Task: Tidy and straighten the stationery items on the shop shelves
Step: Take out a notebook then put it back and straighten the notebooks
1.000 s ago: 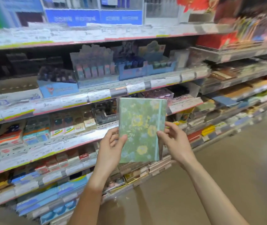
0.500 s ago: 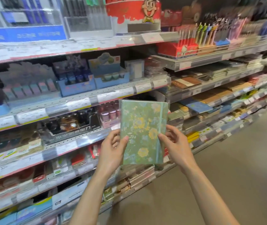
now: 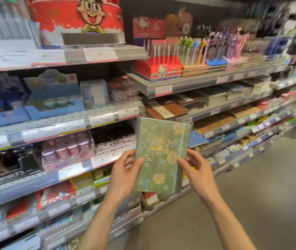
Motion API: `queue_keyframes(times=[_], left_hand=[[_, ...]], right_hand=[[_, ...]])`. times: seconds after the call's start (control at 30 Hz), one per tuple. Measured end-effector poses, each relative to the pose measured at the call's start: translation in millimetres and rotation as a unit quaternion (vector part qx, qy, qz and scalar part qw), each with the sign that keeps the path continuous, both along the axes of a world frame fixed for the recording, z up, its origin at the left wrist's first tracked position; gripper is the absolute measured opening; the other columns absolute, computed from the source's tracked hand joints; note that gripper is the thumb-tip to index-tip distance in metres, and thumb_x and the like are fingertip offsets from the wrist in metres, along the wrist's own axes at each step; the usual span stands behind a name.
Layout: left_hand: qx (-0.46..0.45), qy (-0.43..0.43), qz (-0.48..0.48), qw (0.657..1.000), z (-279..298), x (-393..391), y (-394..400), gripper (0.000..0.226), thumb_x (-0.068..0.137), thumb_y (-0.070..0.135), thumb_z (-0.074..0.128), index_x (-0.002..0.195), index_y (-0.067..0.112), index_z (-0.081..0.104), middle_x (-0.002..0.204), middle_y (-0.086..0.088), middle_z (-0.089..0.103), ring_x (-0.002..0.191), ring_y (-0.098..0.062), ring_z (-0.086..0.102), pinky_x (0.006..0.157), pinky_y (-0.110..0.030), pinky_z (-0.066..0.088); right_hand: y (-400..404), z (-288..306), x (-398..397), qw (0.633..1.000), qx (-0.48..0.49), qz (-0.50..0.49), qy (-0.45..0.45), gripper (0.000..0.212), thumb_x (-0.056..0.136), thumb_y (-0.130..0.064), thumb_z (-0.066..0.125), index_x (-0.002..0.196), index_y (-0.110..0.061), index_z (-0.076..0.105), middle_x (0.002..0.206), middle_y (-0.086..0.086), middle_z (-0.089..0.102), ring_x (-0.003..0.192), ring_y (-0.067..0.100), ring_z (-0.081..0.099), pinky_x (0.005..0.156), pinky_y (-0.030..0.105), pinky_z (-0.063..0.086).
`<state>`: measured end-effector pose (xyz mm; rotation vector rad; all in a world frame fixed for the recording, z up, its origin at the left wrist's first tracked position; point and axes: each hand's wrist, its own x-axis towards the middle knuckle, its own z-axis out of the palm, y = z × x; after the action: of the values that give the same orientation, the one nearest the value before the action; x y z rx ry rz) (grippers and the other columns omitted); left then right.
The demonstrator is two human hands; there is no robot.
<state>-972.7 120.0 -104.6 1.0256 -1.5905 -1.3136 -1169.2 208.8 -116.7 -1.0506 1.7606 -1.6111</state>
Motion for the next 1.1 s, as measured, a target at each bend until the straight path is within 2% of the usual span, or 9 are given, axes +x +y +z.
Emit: queue_keyframes(times=[0.1, 0.27, 0.47, 0.53, 0.63, 0.77, 0.87, 0.97, 1.1], left_hand=[[0.003, 0.013, -0.006, 1.000, -5, -49, -19, 0.022, 0.091, 0.026, 0.066, 0.113, 0.025, 0.060, 0.101, 0.000, 0.072, 0.093, -0.015, 0.071, 0.088, -0.046, 0.057], [-0.019, 0.031, -0.030, 0.999, 2, -132, -55, 0.016, 0.092, 0.027, 0.067, 0.105, 0.032, 0.061, 0.092, 0.003, 0.072, 0.086, -0.013, 0.072, 0.080, -0.041, 0.060], [-0.045, 0.035, -0.033, 0.998, 25, -222, -94, 0.015, 0.093, 0.020, 0.065, 0.102, 0.030, 0.058, 0.089, 0.002, 0.071, 0.085, -0.017, 0.072, 0.074, -0.031, 0.059], [-0.050, 0.024, -0.032, 0.998, 29, -245, -102, 0.014, 0.093, 0.022, 0.064, 0.105, 0.027, 0.059, 0.091, 0.000, 0.071, 0.086, -0.018, 0.071, 0.078, -0.037, 0.059], [-0.066, 0.006, -0.025, 0.997, 30, -275, -111, 0.014, 0.094, 0.026, 0.063, 0.106, 0.028, 0.058, 0.091, 0.000, 0.071, 0.085, -0.018, 0.071, 0.079, -0.047, 0.059], [-0.074, -0.013, 0.007, 0.997, 28, -320, -118, 0.014, 0.093, 0.033, 0.063, 0.105, 0.034, 0.056, 0.093, 0.009, 0.071, 0.086, -0.010, 0.071, 0.079, -0.043, 0.060], [-0.062, -0.021, 0.033, 0.997, 23, -356, -120, 0.012, 0.093, 0.034, 0.062, 0.102, 0.038, 0.055, 0.091, 0.004, 0.071, 0.087, -0.023, 0.070, 0.079, -0.051, 0.058], [-0.053, -0.027, 0.067, 0.996, 19, -396, -120, 0.012, 0.093, 0.035, 0.061, 0.103, 0.037, 0.054, 0.098, -0.018, 0.067, 0.092, -0.039, 0.065, 0.081, -0.058, 0.055], [-0.046, -0.035, 0.129, 0.990, 14, -448, -111, 0.016, 0.095, 0.025, 0.061, 0.110, 0.023, 0.056, 0.092, -0.013, 0.071, 0.085, -0.026, 0.070, 0.077, -0.041, 0.059]], right_hand=[[-17, 0, -49, 1.000, 0.002, -0.017, 0.011, 0.026, 0.092, -0.021, 0.069, 0.113, -0.035, 0.063, 0.097, -0.010, 0.069, 0.096, 0.005, 0.066, 0.074, 0.017, 0.052], [-51, 8, -132, 0.998, 0.011, -0.046, 0.039, 0.030, 0.093, -0.026, 0.068, 0.121, -0.033, 0.061, 0.109, -0.006, 0.070, 0.106, 0.012, 0.065, 0.088, 0.035, 0.055], [-94, 31, -218, 0.997, -0.019, -0.059, 0.046, 0.034, 0.094, -0.023, 0.067, 0.127, -0.030, 0.059, 0.112, -0.013, 0.069, 0.105, 0.005, 0.064, 0.082, 0.027, 0.052], [-105, 33, -242, 0.997, -0.018, -0.056, 0.046, 0.038, 0.094, -0.024, 0.066, 0.131, -0.027, 0.058, 0.113, -0.012, 0.069, 0.106, 0.003, 0.064, 0.083, 0.026, 0.053], [-121, 33, -276, 0.998, -0.023, -0.039, 0.044, 0.036, 0.094, -0.023, 0.066, 0.130, -0.026, 0.061, 0.114, -0.010, 0.070, 0.105, 0.006, 0.065, 0.085, 0.027, 0.055], [-144, 31, -326, 0.998, -0.035, -0.004, 0.047, 0.036, 0.094, -0.023, 0.066, 0.130, -0.025, 0.062, 0.113, -0.011, 0.071, 0.105, 0.008, 0.066, 0.088, 0.028, 0.055], [-162, 26, -370, 0.998, -0.030, 0.038, 0.048, 0.038, 0.093, -0.025, 0.067, 0.131, -0.025, 0.061, 0.115, -0.011, 0.071, 0.106, 0.008, 0.067, 0.092, 0.032, 0.055], [-179, 23, -414, 0.995, -0.021, 0.082, 0.055, 0.030, 0.093, -0.027, 0.067, 0.121, -0.037, 0.062, 0.112, -0.013, 0.071, 0.105, 0.006, 0.066, 0.094, 0.034, 0.055], [-191, 22, -466, 0.989, -0.010, 0.135, 0.051, 0.036, 0.093, -0.021, 0.067, 0.126, -0.033, 0.059, 0.111, -0.011, 0.070, 0.103, 0.004, 0.065, 0.091, 0.028, 0.055]])
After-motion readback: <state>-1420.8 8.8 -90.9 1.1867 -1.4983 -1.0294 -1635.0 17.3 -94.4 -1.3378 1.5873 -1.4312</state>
